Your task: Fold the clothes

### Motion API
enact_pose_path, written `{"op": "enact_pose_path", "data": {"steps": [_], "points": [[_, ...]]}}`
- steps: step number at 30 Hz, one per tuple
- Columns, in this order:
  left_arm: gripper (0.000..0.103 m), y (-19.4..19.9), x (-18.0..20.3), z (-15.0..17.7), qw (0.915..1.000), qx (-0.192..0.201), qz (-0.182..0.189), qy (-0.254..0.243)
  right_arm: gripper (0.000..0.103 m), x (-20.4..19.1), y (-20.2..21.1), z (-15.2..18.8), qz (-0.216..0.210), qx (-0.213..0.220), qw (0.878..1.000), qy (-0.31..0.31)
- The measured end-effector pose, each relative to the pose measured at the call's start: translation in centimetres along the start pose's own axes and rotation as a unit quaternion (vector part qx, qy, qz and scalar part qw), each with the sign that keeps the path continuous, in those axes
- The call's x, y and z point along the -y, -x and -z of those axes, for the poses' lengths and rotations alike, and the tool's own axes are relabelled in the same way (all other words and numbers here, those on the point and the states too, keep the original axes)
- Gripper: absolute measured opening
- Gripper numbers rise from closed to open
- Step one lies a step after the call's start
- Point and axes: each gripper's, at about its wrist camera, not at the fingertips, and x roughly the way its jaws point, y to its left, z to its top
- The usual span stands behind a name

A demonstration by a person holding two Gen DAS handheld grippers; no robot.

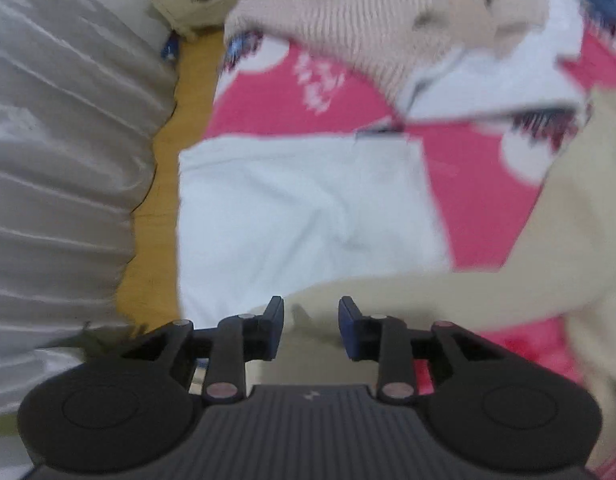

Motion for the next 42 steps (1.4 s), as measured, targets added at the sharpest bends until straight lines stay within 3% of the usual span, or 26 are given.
{"op": "enact_pose_path", "data": {"steps": [3, 6, 11, 14, 16, 21, 26, 29, 30, 32, 35, 37, 39, 40, 41, 42], "points": [[0.034, 2.7, 1.4, 1.7, 0.9987, 0.043, 0.021, 0.017, 0.005, 0.3, 0.1, -0.1, -0.004, 0.0, 1.0, -0.001], [0.034, 3.9, 4.3, 3.9, 0.9931, 0.05, 0.104, 0.023, 0.005, 0.1, 1.2, -0.2, -0.004, 0.014, 1.0, 0.005], [0.041, 2.8, 11.7, 9.4, 0.972, -0.005, 0.235, -0.016, 0.005, -0.2, 5.0, -0.4, 0.001, 0.069, 0.998, -0.001], [0.041, -0.9, 16.7, 12.7, 0.9534, -0.075, 0.292, -0.015, 0.005, 0.9, 3.3, 0.3, -0.007, 0.048, 0.998, -0.028], [0.038, -2.8, 19.7, 14.8, 0.9494, -0.096, 0.298, -0.025, 0.005, 1.4, 2.0, 0.8, -0.015, 0.033, 0.998, -0.047], [0.043, -3.7, 23.6, 17.0, 0.9474, -0.081, 0.309, -0.018, 0.005, 0.0, 2.1, 1.7, -0.028, 0.044, 0.997, -0.048], [0.047, -4.3, 25.4, 17.2, 0.9528, -0.068, 0.296, 0.0, 0.005, -0.9, 3.6, 2.0, -0.046, 0.062, 0.996, -0.051], [0.03, -6.0, 25.7, 17.4, 0.9607, -0.078, 0.264, 0.034, 0.005, -0.8, 4.0, 2.0, -0.049, 0.07, 0.995, -0.056], [0.02, -6.5, 25.5, 17.5, 0.9607, -0.081, 0.261, 0.049, 0.005, -0.8, 3.9, 1.9, -0.049, 0.071, 0.995, -0.058], [0.014, -7.2, 25.0, 17.8, 0.9594, -0.083, 0.258, 0.078, 0.005, -0.7, 3.6, 1.8, -0.046, 0.075, 0.994, -0.059], [0.008, -5.8, 22.8, 18.5, 0.95, -0.077, 0.278, 0.12, 0.005, -0.7, 3.5, 1.4, -0.048, 0.078, 0.994, -0.061], [0.0, -3.6, 19.4, 19.5, 0.9302, -0.074, 0.315, 0.174, 0.005, -0.8, 4.4, 1.2, -0.058, 0.082, 0.993, -0.058], [0.0, -1.5, 15.9, 20.7, 0.9076, -0.07, 0.349, 0.223, 0.005, -0.9, 5.7, 1.3, -0.071, 0.085, 0.993, -0.049], [0.0, -0.7, 14.3, 21.6, 0.9004, -0.07, 0.355, 0.241, 0.005, -1.1, 6.2, 1.4, -0.075, 0.083, 0.993, -0.042], [0.0, -0.4, 13.0, 22.4, 0.8972, -0.074, 0.355, 0.252, 0.005, -1.2, 6.7, 1.6, -0.08, 0.081, 0.993, -0.034], [0.0, -0.7, 12.1, 23.2, 0.8998, -0.08, 0.344, 0.256, 0.005, -1.4, 7.0, 1.7, -0.081, 0.078, 0.993, -0.026]]}}
